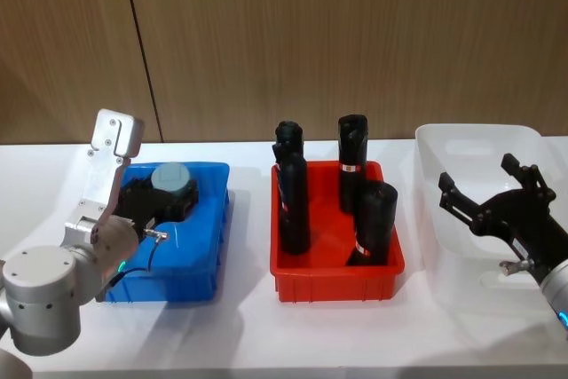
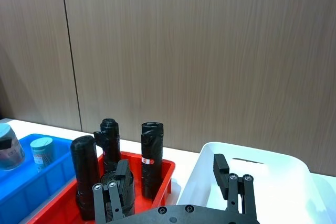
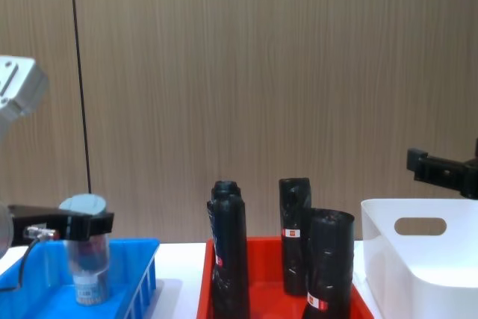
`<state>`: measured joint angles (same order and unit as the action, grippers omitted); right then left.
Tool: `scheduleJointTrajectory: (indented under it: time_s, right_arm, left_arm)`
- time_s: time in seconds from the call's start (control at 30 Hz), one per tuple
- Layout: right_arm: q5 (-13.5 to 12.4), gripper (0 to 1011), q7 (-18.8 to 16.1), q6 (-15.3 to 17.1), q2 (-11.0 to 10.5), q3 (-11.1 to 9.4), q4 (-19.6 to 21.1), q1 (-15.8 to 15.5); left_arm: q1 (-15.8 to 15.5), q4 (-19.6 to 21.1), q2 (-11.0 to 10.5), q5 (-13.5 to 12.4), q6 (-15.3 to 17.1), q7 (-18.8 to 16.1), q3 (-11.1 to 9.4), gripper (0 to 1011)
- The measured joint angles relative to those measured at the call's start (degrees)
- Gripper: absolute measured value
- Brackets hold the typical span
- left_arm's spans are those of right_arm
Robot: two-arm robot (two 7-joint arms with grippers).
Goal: Pick the cotton swabs from the blue box and place them into the white box.
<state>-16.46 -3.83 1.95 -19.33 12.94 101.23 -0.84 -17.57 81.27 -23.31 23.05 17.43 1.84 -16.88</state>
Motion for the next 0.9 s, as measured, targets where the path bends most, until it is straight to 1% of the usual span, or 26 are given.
scheduleJointTrajectory:
  time_s: [0.17,0.2,0.3,0.43,0.47,0.57,0.67,0.73,0.77,0.8,0.83,0.87,0.9]
  right_arm:
    - [0.0,1001,0.0,0.0,0.0,0.0,0.0,0.0]
    - [0.0,1001,0.0,0.0,0.0,0.0,0.0,0.0]
    - [0.0,1002,0.0,0.0,0.0,0.0,0.0,0.0]
    - [0.0,1002,0.0,0.0,0.0,0.0,0.0,0.0]
    - [0.0,1001,0.0,0.0,0.0,0.0,0.0,0.0]
    - [0.0,1002,0.0,0.0,0.0,0.0,0.0,0.0]
    - [0.0,1001,0.0,0.0,0.0,0.0,0.0,0.0]
    - [0.0,1002,0.0,0.0,0.0,0.0,0.0,0.0]
    - [0.0,1002,0.0,0.0,0.0,0.0,0.0,0.0]
    - [0.0,1002,0.0,0.0,0.0,0.0,0.0,0.0]
    - [0.0,1001,0.0,0.0,0.0,0.0,0.0,0.0]
    - [0.0,1001,0.0,0.0,0.0,0.0,0.0,0.0]
    - [0.0,1001,0.0,0.0,0.0,0.0,0.0,0.0]
  left_arm:
    - [1.26,3.1,-1.27,-0.6,-0.58,3.29,0.2,669]
    - [1.59,3.93,-1.66,-0.75,-0.74,4.41,0.26,668]
    - [1.91,4.81,-2.08,-0.93,-1.02,6.02,0.32,669]
    - [2.43,6.25,-2.87,-1.17,-1.56,8.89,0.39,669]
    - [2.56,6.64,-3.1,-1.24,-1.76,10.06,0.41,669]
    - [2.7,7.16,-3.44,-1.36,-2.16,12.04,0.41,669]
    - [2.77,7.62,-3.82,-1.49,-2.86,15.35,0.41,669]
    - [2.77,7.7,-3.94,-1.54,-3.11,16.57,0.37,669]
    - [2.75,7.72,-4.01,-1.57,-3.41,18.05,0.31,669]
    - [2.75,7.72,-4.01,-1.57,-3.41,18.05,0.31,669]
    - [2.61,7.72,-4.09,-1.61,-3.78,20.02,0.2,669]
    - [2.61,7.72,-4.09,-1.61,-3.78,20.02,0.2,669]
    - [2.45,7.63,-4.1,-1.62,-4.03,21.37,0.09,668]
